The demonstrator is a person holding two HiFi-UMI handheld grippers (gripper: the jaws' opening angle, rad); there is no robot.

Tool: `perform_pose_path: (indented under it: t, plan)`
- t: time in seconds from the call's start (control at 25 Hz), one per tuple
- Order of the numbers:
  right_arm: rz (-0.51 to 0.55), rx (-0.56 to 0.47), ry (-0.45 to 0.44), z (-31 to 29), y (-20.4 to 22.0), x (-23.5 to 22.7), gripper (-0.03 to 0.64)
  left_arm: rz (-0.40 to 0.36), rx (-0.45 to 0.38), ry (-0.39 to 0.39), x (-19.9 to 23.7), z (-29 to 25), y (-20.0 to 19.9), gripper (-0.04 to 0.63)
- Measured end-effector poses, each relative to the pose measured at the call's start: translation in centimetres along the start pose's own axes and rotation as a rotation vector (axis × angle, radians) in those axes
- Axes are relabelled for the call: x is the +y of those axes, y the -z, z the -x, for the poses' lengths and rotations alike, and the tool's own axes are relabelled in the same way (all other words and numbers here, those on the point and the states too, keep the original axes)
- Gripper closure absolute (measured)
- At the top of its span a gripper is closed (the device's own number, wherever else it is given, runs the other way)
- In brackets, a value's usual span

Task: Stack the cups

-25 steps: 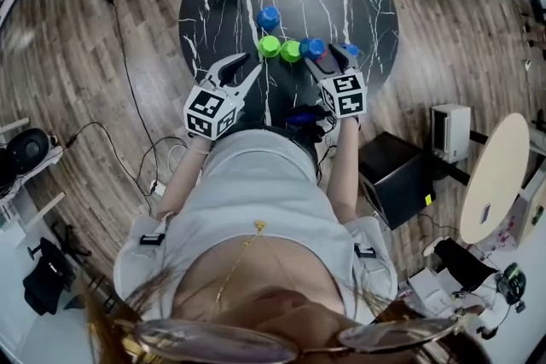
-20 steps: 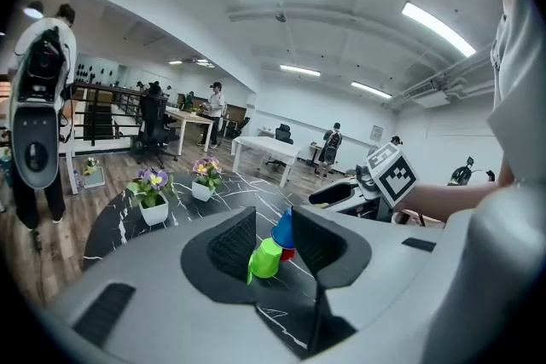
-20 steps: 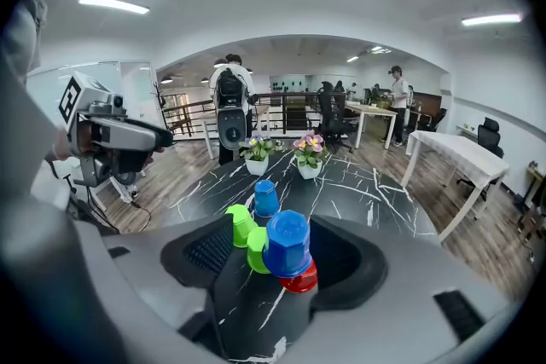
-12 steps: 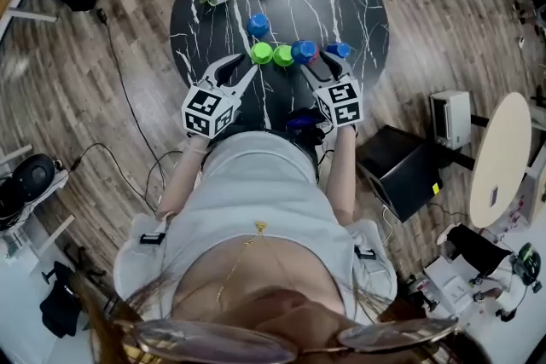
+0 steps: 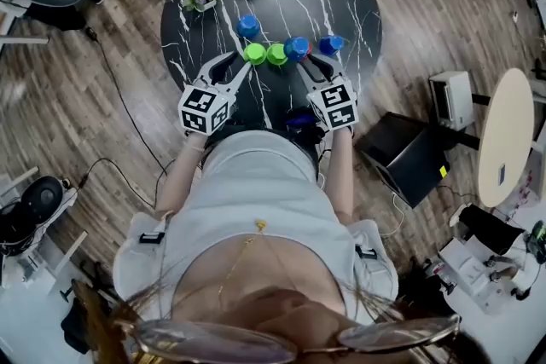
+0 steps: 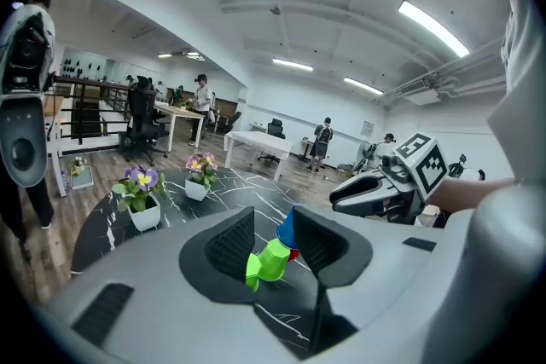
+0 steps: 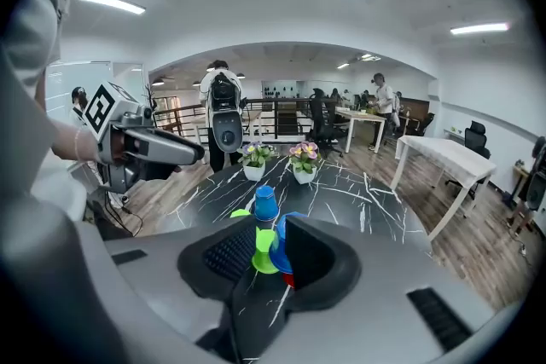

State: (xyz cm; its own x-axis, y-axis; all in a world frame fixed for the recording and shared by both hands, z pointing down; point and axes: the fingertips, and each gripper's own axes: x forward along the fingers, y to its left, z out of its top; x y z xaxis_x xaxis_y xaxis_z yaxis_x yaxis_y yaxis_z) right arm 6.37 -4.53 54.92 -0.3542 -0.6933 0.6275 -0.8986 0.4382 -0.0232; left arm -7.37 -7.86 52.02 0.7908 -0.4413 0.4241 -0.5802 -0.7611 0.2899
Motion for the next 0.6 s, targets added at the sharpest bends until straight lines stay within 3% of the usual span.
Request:
perform_pose_path:
  t: [0.2, 0.6]
  plan:
    - [-0.009, -0.013, 0.004, 0.2, 0.0, 0.5, 0.574, 0.003, 0.013, 0.006, 0.7, -0.5, 0.6, 0.454]
    - [-0.028, -0.028, 0.008, 0.1, 0.4, 1.9, 0.586, -0.011, 0.047, 0.005, 2.0, -1.9, 1.8, 0.454]
